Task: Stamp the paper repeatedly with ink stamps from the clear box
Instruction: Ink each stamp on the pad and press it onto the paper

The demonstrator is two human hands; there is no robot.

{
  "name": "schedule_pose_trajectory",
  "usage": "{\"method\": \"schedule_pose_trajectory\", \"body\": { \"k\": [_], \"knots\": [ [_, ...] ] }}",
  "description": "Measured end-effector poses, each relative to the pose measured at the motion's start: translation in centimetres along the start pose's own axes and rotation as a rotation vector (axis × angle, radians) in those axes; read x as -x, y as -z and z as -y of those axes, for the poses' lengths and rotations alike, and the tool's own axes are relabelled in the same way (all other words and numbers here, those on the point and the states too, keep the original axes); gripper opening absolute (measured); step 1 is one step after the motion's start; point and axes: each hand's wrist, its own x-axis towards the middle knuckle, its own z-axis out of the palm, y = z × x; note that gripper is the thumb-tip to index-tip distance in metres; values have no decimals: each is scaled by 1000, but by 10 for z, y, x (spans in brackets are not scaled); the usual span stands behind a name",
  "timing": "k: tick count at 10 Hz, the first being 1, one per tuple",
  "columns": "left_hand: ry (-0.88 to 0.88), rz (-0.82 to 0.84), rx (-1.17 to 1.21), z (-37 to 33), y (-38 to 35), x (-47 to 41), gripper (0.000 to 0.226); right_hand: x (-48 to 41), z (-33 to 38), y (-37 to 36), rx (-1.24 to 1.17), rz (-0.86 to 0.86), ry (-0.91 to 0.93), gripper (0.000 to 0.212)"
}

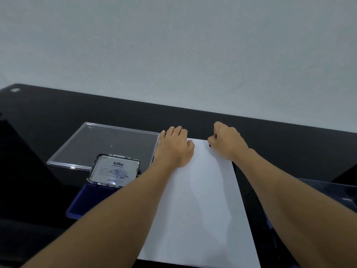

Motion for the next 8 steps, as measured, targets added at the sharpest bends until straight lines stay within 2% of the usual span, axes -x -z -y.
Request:
{"method": "schedule_pose_trajectory", "body": {
  "k": [3,5,8],
  "knots": [
    [3,-15,19,0,0,0,45,3,1,2,-4,5,-1,18],
    [11,13,34,-1,3,-1,41,-1,5,25,-9,70,5,12],
    [8,31,33,0,5,-1,42,0,18,75,-30,-50,110,16]
  ]
}}
